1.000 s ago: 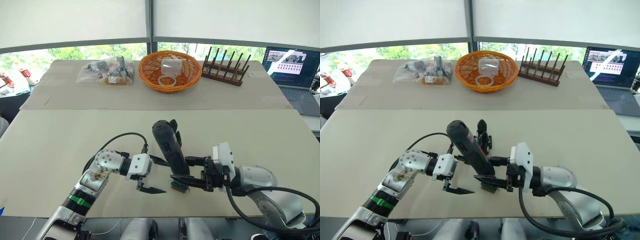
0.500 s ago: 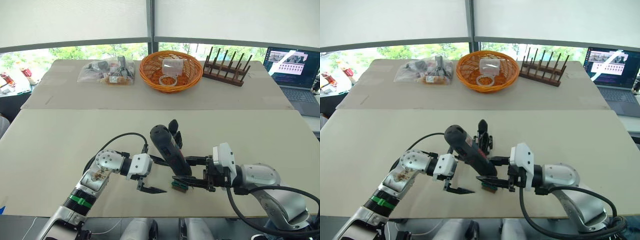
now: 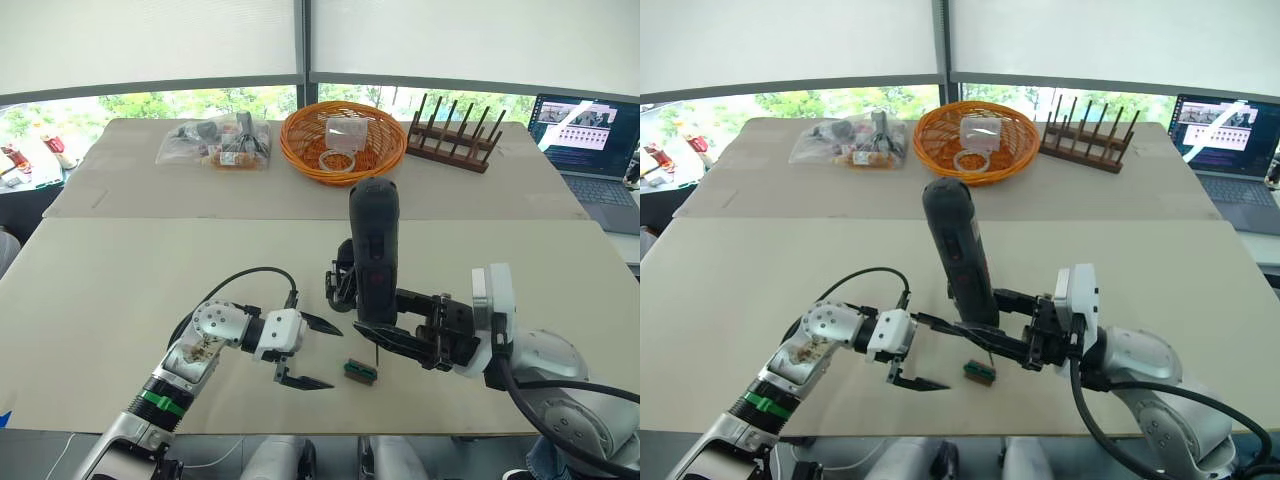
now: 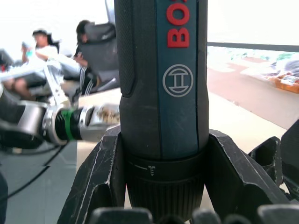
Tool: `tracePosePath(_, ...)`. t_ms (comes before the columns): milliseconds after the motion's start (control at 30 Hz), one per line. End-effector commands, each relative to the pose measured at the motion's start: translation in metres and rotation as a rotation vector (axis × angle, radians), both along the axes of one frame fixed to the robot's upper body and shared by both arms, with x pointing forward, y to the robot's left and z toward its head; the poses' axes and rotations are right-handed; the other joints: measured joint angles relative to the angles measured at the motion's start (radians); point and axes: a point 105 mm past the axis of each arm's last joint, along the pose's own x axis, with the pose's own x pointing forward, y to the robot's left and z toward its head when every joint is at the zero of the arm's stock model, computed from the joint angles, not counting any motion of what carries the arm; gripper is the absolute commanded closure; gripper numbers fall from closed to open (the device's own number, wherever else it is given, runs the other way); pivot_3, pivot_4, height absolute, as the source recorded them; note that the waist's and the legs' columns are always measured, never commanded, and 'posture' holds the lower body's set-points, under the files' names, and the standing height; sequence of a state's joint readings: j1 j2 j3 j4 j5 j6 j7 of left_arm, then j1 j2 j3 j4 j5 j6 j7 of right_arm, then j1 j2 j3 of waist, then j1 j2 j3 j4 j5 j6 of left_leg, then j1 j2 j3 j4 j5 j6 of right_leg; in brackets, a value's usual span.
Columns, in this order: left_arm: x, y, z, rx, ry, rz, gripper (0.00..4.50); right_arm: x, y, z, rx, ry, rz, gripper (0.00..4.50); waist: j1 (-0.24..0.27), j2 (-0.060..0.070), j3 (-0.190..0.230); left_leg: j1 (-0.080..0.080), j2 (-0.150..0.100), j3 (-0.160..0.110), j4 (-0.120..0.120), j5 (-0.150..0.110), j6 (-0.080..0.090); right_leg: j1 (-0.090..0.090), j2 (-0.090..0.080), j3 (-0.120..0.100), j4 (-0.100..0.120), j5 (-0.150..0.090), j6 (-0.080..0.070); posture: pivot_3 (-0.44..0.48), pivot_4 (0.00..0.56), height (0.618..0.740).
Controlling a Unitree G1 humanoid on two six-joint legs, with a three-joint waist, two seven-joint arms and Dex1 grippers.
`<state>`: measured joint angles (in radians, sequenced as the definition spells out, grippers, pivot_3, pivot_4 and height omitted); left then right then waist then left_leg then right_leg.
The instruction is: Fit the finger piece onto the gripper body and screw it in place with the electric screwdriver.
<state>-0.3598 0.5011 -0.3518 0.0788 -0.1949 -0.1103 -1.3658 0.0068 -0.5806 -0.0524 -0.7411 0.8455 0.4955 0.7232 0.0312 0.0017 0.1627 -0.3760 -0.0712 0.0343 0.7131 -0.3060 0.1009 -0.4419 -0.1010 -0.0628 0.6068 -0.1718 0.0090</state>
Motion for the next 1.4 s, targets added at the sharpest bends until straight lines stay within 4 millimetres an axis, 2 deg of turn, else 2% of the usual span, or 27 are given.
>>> tracePosePath(33,0.001,-0.003,0.009,-0.022,-0.028,-0.025,0.00,-0.012,0.004,0.012,0.041,-0.075,-0.018,2.59,0.004,0.000,0.000,0.000,0.000,0.000,0.000,0.000,0.000,0.000,0.000,0.000,0.000,0.000,0.000,0.000,0.150,0.740)
tracePosePath(400,0.001,-0.003,0.010,-0.021,-0.029,-0.045,0.00,-0.013,0.003,0.004,0.062,-0.099,-0.128,2.59,0.005,0.000,0.000,-0.001,0.000,0.000,0.001,0.000,0.000,-0.001,0.002,0.000,0.001,0.000,0.000,0.000,0.150,0.740)
tracePosePath(1400,0.002,-0.003,0.009,-0.019,-0.039,-0.046,0.00,-0.012,0.005,-0.007,0.023,-0.106,-0.126,2.59,0.006,0.000,0.000,0.000,0.000,0.000,0.001,0.000,0.000,0.000,0.005,0.000,0.001,0.000,0.001,0.000,0.150,0.740)
